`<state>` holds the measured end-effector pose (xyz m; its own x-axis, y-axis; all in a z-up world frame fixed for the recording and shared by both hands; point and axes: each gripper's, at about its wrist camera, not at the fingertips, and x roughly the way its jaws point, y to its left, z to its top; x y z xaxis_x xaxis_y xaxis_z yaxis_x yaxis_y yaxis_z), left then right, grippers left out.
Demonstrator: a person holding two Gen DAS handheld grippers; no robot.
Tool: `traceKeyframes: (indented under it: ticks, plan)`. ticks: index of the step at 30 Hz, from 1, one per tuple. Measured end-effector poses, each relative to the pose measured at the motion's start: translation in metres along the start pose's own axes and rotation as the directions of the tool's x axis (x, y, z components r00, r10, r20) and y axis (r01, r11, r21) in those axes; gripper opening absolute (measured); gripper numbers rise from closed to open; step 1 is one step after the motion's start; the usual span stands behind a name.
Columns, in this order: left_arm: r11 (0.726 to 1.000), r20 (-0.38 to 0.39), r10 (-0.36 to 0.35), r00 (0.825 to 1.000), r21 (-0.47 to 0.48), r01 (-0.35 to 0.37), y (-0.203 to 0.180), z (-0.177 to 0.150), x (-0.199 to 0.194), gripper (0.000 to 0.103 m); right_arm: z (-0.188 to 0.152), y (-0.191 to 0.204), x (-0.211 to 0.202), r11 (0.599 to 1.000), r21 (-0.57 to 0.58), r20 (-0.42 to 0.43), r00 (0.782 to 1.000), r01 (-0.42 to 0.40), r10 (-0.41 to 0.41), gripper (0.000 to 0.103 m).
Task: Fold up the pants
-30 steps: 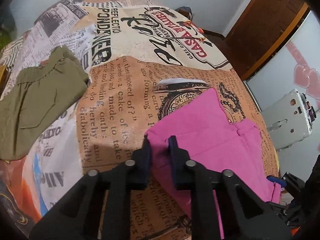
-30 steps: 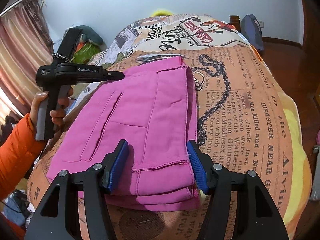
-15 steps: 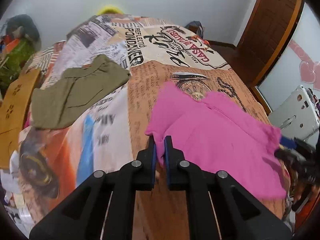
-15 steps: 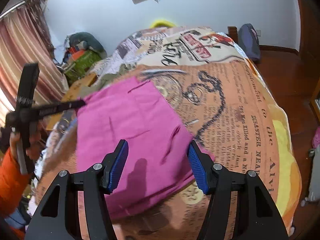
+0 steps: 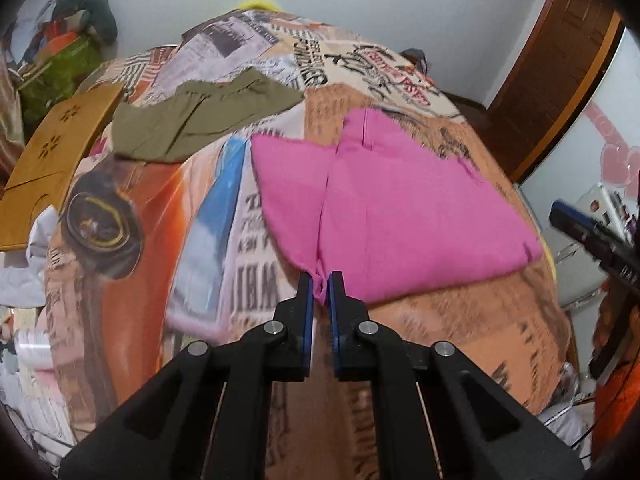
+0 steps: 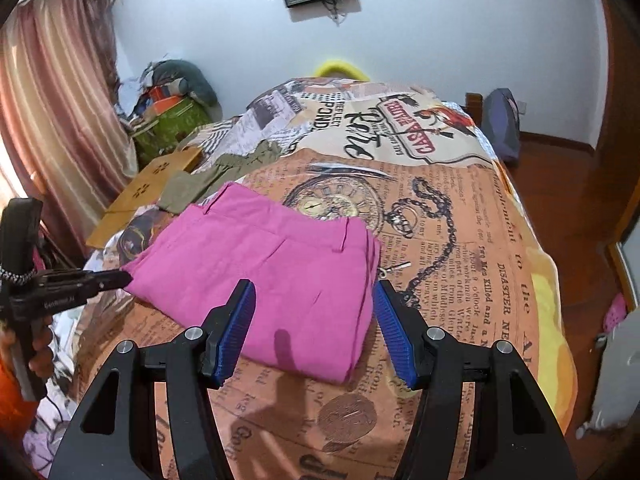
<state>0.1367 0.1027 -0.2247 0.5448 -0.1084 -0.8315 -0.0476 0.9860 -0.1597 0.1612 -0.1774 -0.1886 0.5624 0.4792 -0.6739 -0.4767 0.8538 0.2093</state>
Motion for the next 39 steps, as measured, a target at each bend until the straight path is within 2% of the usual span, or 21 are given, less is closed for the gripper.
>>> traceKeyframes:
  ticks: [4,5,10,14,17,22,25,27,29,33,39]
  plan:
    - [0.991,0.03,0.129,0.991,0.031,-0.13,0.008,-0.005,-0.006,0.007,-0.001,0.01,0.004,1.0,-0.025,-0.007,1.0,-0.017,0.017,0.057]
    - [0.99,0.032,0.134,0.99,0.032,-0.135,0.01,-0.004,-0.008,0.007,-0.001,0.012,0.005,0.999,-0.03,-0.009,1.0,-0.022,0.021,0.057]
    - [0.989,0.092,0.121,0.988,0.078,-0.128,0.003,0.015,-0.024,0.007,0.003,0.018,0.016,0.998,-0.05,-0.017,0.999,-0.033,0.033,0.057]
    - [0.99,0.118,0.037,0.992,0.133,-0.053,-0.024,0.042,-0.025,0.01,0.015,0.017,0.028,0.997,-0.044,-0.021,0.998,-0.056,0.055,0.057]
    - [0.987,0.088,-0.037,0.995,0.159,0.023,-0.044,0.061,-0.009,0.012,0.025,0.017,0.041,0.996,-0.041,-0.034,0.996,-0.084,0.083,0.057]
    - [0.977,0.0,-0.078,0.997,0.197,0.077,-0.073,0.08,0.042,0.012,0.029,0.016,0.074,0.993,-0.055,-0.113,0.989,-0.101,0.095,0.057]
    - [0.977,-0.058,-0.054,0.997,0.204,0.065,-0.075,0.077,0.071,0.012,0.017,0.013,0.095,0.991,-0.045,-0.202,0.973,-0.125,0.113,0.057]
    - [0.975,-0.068,-0.053,0.996,0.214,0.067,-0.074,0.072,0.083,0.012,0.011,0.009,0.096,0.989,-0.02,-0.207,0.968,-0.147,0.14,0.057]
    - [0.967,-0.042,-0.051,0.998,0.248,0.06,-0.076,0.067,0.079,0.014,0.01,0.007,0.091,0.988,-0.011,-0.203,0.967,-0.157,0.152,0.057]
    - [0.955,-0.005,-0.035,0.999,0.293,0.035,-0.071,0.054,0.066,0.025,0.004,0.007,0.078,0.989,-0.02,-0.192,0.972,-0.144,0.138,0.057]
    - [0.967,0.016,-0.054,0.998,0.252,0.048,-0.05,0.037,0.041,0.029,-0.009,0.002,0.053,0.995,-0.046,-0.182,0.98,-0.094,0.084,0.057]
